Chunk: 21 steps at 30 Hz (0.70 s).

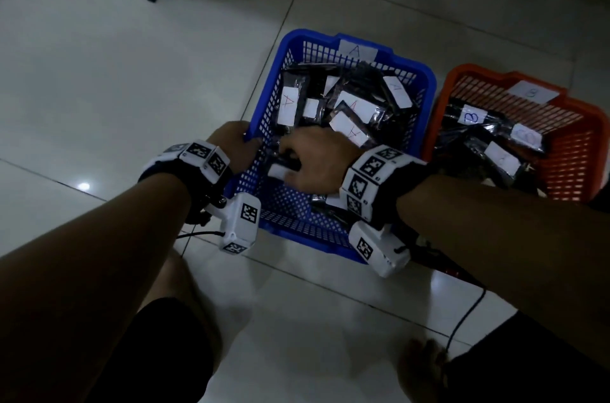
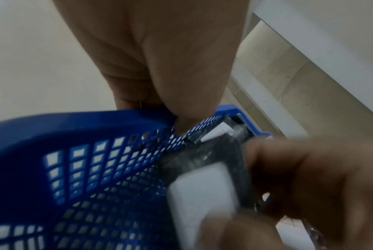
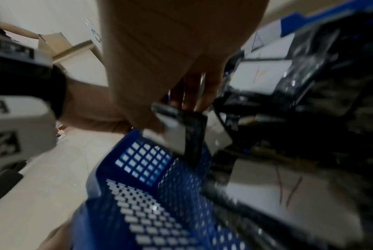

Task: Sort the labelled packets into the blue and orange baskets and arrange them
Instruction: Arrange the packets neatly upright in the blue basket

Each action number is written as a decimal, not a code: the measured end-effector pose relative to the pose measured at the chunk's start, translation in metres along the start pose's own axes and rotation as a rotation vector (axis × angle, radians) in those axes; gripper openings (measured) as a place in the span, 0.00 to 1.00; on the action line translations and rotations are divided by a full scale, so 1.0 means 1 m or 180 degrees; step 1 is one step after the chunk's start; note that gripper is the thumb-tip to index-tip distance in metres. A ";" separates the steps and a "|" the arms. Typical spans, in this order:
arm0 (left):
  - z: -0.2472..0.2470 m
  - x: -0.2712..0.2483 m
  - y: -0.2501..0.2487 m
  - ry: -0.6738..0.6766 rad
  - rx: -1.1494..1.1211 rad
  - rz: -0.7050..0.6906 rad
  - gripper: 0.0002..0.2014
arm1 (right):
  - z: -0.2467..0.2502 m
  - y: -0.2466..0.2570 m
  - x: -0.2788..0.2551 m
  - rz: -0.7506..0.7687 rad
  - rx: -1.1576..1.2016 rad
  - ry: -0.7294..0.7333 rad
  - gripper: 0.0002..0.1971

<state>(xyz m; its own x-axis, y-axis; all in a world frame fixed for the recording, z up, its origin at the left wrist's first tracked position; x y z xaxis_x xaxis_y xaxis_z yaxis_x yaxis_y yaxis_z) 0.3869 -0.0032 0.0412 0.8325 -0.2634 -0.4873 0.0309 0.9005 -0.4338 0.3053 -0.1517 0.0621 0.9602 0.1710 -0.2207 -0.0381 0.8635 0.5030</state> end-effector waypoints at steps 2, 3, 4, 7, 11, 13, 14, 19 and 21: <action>0.001 0.001 0.000 0.0039 0.0057 -0.0001 0.15 | -0.013 0.001 0.001 0.0016 0.0261 0.0288 0.15; 0.002 0.001 0.000 0.0049 0.0089 -0.0006 0.15 | -0.018 0.001 0.003 -0.0032 0.0362 0.0358 0.15; 0.002 0.001 -0.001 0.0049 0.0097 -0.0020 0.16 | -0.022 0.001 0.005 -0.0085 0.0429 0.0390 0.15; 0.003 0.001 0.000 0.0022 0.0061 -0.0097 0.15 | -0.037 0.002 0.012 -0.0182 0.0387 0.0514 0.17; 0.001 -0.001 0.001 -0.0086 0.0071 -0.0110 0.16 | -0.053 0.004 0.018 -0.0086 -0.0091 0.0832 0.11; 0.001 -0.001 -0.001 -0.0142 0.0102 -0.0122 0.16 | -0.053 0.003 0.016 0.0031 -0.0265 0.0741 0.11; 0.000 0.000 -0.001 -0.0132 0.0122 -0.0122 0.15 | -0.050 0.003 0.014 0.0102 -0.0274 0.0608 0.12; 0.001 0.002 -0.002 -0.0074 0.0274 -0.0159 0.12 | -0.005 -0.012 0.000 -0.0490 -0.0249 0.0114 0.06; -0.001 0.001 -0.002 -0.0086 0.0263 -0.0155 0.13 | 0.005 -0.024 -0.007 -0.0743 -0.0497 0.0435 0.09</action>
<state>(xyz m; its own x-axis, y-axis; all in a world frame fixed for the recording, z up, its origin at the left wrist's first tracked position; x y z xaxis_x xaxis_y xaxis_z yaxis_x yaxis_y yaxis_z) 0.3877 -0.0057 0.0409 0.8436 -0.2990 -0.4460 0.1162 0.9126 -0.3920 0.3005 -0.1756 0.0559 0.9024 0.0127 -0.4308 0.1267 0.9476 0.2933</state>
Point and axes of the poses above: each hand's wrist, its own x-axis towards the middle knuckle, its own z-axis out of the back of the hand, y = z × x, the point moved 2 cm from there along x, towards the middle knuckle, and after that the axes turned 8 degrees about -y, right-handed, at the moved point
